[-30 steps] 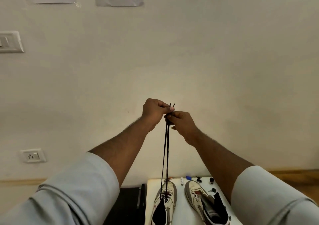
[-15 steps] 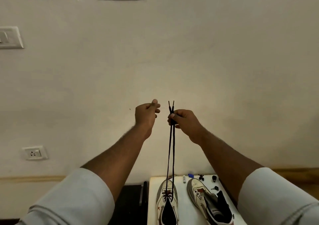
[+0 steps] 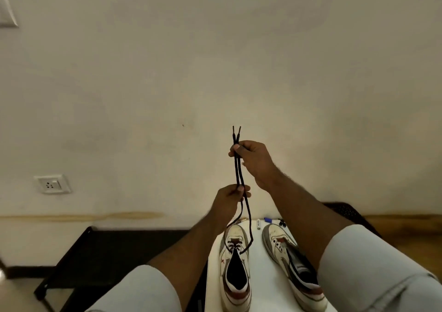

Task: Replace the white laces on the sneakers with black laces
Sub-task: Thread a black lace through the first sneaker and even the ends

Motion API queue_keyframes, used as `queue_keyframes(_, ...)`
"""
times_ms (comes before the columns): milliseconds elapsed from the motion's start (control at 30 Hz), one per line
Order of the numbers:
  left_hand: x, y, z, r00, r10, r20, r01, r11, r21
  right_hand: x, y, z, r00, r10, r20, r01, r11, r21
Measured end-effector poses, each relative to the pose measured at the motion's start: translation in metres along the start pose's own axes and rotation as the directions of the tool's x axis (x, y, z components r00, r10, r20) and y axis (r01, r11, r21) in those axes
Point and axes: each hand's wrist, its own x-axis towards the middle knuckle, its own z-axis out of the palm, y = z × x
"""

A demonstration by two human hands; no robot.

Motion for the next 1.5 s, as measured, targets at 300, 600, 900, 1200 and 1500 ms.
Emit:
queue_keyframes(300, 0.026, -0.116, -0.021, 0.952, -0.153, -0.264, 0.166, 0.986, 0.029, -0.009, 0.171, 0.007, 0.935, 0.34, -0.101, -0.324, 0.935, 0.147)
queue_keyframes(600, 0.037, -0.21, -0.036, 0.915, -0.176, -0.362, 0.256, 0.948, 0.187, -0.046, 0.28, -0.001, 0.881, 0.417, -0.224, -0.392, 0.908, 0.15)
queue_keyframes(900, 0.043, -0.198, -0.029, 0.933, -0.145, -0.33, 0.208, 0.965, 0.162, -0.04, 0.272, 0.001, 0.942, 0.33, 0.063, -0.311, 0.928, -0.205)
queue_keyframes(1200, 0.045, -0.176, -0.037, 0.985, -0.085, -0.15, 0.094, 0.994, 0.052, -0.033, 0.268, 0.002, 0.923, 0.355, 0.145, -0.347, 0.934, -0.079)
queue_keyframes(1500, 0.051, -0.197, -0.043, 0.991, 0.129, -0.048, -0.033, 0.564, 0.825, -0.026, 0.282, -0.002, 0.945, 0.314, 0.09, -0.271, 0.907, -0.322)
